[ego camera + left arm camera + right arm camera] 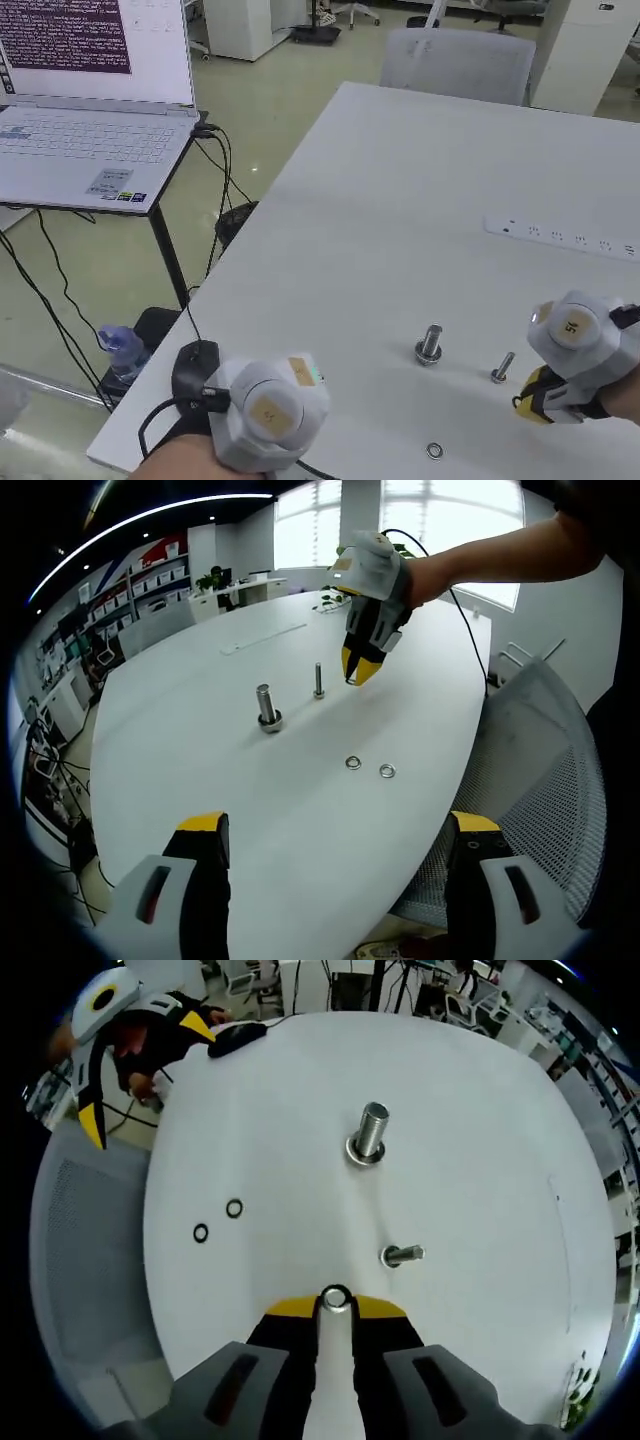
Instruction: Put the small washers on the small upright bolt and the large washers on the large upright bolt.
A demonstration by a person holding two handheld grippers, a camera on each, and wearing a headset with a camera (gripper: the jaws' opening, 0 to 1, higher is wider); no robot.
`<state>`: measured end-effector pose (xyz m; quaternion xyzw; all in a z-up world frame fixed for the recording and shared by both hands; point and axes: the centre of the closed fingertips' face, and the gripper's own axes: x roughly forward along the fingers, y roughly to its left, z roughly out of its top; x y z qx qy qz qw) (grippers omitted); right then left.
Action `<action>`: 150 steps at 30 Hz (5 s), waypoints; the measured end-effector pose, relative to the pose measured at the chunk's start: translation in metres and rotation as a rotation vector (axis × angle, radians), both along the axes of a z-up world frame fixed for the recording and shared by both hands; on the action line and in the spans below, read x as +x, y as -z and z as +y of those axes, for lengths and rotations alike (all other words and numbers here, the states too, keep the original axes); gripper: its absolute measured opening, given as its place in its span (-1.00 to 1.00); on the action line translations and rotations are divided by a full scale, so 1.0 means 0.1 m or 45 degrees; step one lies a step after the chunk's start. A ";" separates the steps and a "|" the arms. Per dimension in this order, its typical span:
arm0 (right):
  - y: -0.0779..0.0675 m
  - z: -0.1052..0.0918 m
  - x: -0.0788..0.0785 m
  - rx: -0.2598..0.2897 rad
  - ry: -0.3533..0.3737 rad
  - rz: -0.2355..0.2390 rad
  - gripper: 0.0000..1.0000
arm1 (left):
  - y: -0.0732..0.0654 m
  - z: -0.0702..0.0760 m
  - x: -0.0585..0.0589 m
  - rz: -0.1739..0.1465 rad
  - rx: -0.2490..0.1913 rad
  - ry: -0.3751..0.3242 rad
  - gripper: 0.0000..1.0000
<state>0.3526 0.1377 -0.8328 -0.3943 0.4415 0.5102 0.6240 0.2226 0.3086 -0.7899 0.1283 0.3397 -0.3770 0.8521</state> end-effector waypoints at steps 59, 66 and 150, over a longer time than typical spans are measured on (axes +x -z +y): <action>-0.06 0.23 0.38 -0.035 -0.037 -0.013 -0.75 | 0.08 0.05 -0.02 0.050 -0.011 -0.013 0.66; 0.06 0.22 0.37 -0.061 -0.053 0.004 -0.75 | 0.08 0.04 0.00 0.045 -0.004 -0.001 0.66; -0.16 0.71 -0.14 0.044 -0.306 -0.016 -0.44 | -0.11 0.14 0.04 -0.007 0.004 -0.003 0.71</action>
